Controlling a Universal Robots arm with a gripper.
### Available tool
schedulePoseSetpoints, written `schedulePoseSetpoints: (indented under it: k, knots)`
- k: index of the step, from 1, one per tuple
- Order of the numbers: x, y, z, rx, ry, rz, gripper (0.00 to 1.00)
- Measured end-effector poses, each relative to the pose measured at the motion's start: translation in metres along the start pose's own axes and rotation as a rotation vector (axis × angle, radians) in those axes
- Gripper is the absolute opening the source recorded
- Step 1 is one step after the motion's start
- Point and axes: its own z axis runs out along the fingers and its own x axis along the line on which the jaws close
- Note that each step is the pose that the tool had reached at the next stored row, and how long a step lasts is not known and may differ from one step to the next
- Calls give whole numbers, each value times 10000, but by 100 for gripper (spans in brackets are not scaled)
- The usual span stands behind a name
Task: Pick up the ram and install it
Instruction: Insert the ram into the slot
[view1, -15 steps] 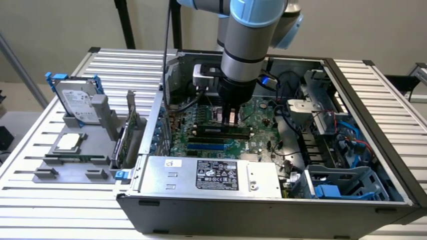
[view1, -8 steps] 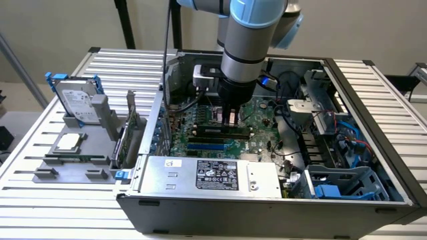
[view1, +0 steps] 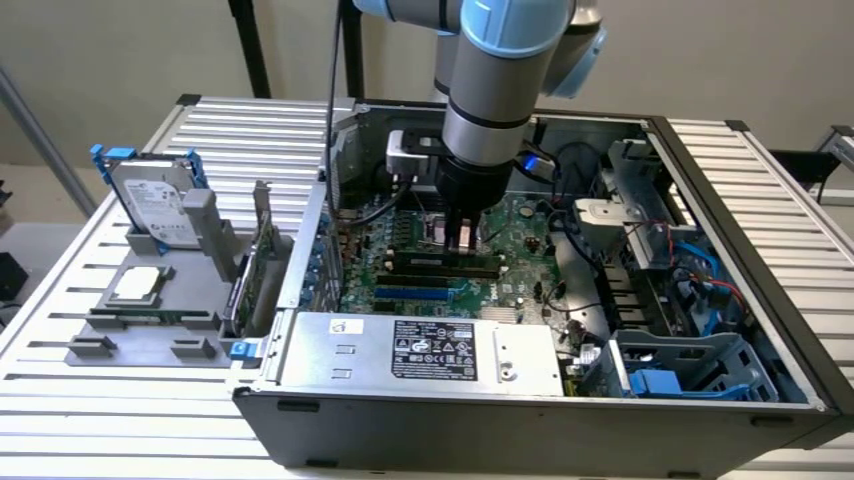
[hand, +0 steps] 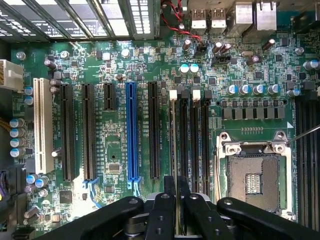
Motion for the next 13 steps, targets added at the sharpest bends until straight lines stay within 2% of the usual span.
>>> schedulePoseSetpoints:
  k: [13]
  knots:
    - [-1,-5,26,5,-13,195,14]
